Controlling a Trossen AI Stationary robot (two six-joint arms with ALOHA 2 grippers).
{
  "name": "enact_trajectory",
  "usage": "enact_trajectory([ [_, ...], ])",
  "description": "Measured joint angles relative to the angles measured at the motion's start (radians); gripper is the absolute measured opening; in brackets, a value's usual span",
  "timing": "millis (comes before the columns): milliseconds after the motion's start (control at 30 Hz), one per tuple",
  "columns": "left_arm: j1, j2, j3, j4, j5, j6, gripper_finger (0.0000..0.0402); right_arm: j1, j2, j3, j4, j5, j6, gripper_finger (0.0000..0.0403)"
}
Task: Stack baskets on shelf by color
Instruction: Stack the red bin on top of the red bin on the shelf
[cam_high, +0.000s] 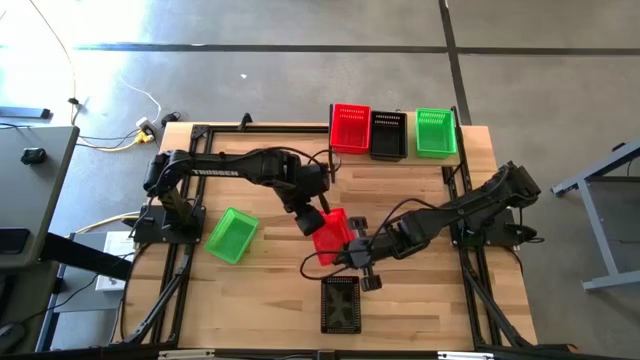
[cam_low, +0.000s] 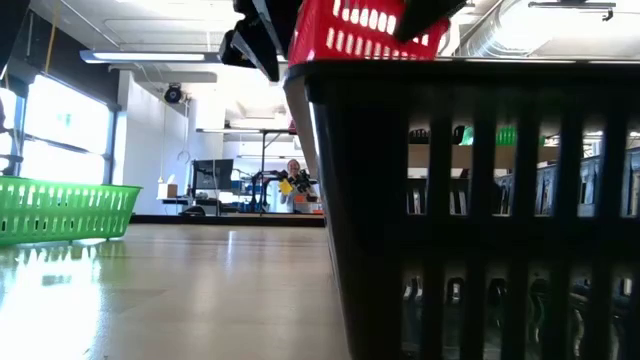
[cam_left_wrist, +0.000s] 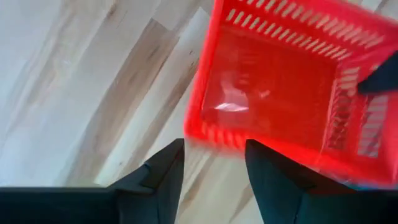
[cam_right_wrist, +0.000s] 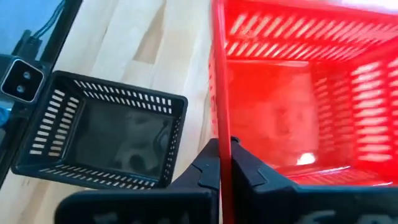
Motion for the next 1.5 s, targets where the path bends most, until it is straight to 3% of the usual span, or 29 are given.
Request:
enact_trajectory([
  [267, 0.005, -0.038, -0.001, -0.065, -0.046, 0.108, 0.0162, 0.000, 0.000, 0.000, -0.052, -0.007, 0.098, 0.0000],
  [767, 0.043, -0.172, 0.000, -0.153, -0.179, 0.225, 0.0159, -0.061, 0.000, 0.060, -0.063, 0.023, 0.115, 0.0000],
  [933, 0.077, -0.233, 0.000, -0.171, -0.262, 0.279, 0.0159, -0.117, 0.000, 0.162, -0.137, 0.090, 0.052, 0.0000],
  [1233, 0.154, -0.307, 0.000, -0.170, -0.283, 0.381, 0.0159, -0.231, -0.001, 0.309, -0.284, 0.244, -0.048, 0.0000],
  [1500, 0.197, -0.320, 0.000, -0.170, -0.287, 0.441, 0.0159, -0.360, -0.001, 0.347, -0.356, 0.266, -0.199, 0.0000],
])
